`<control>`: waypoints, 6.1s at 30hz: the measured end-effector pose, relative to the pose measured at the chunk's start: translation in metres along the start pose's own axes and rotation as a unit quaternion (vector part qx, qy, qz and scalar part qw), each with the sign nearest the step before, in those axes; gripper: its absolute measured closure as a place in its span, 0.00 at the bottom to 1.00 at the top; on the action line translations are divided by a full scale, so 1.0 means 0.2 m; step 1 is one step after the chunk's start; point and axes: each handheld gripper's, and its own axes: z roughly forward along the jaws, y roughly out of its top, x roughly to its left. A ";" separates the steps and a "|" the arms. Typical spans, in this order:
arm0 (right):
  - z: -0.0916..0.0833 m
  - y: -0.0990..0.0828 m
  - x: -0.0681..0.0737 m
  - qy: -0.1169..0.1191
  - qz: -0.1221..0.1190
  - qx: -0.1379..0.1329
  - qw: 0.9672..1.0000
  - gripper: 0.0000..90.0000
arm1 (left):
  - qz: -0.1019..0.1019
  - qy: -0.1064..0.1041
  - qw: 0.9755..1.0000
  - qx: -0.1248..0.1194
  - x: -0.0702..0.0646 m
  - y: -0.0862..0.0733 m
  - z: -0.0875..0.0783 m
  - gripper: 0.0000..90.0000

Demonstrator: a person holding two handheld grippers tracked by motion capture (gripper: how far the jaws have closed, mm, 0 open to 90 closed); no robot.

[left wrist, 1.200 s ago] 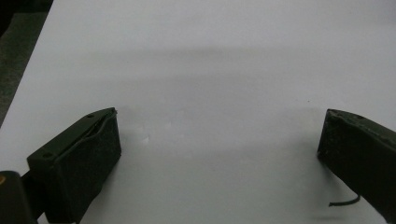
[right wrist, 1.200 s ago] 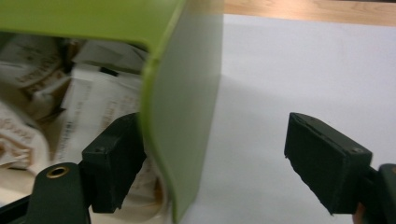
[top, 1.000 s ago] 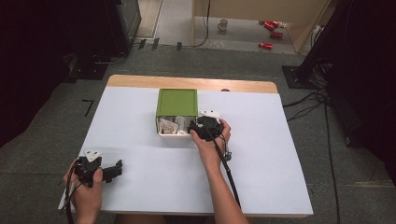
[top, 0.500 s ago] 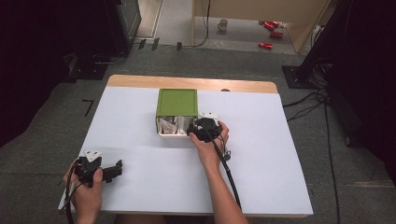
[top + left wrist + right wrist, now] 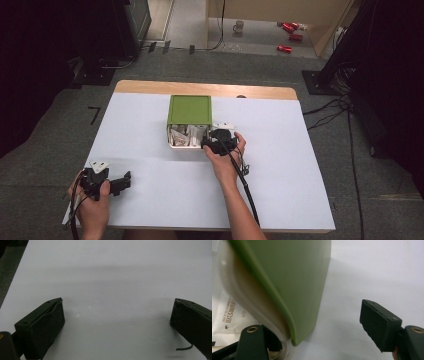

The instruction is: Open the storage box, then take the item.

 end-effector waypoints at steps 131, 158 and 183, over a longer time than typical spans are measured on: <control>-0.48 -0.28 0.19 0.023 0.035 -0.125 0.991 0.74 | -0.002 0.001 1.000 0.001 0.00 0.00 0.00 0.00; -0.61 -0.11 0.25 0.074 0.009 -0.176 0.982 0.53 | -0.001 0.001 1.000 0.003 0.00 0.00 0.00 0.00; -0.42 -0.24 0.39 0.149 -0.033 -0.102 0.983 0.63 | -0.003 0.001 1.000 0.000 0.00 0.00 0.00 0.00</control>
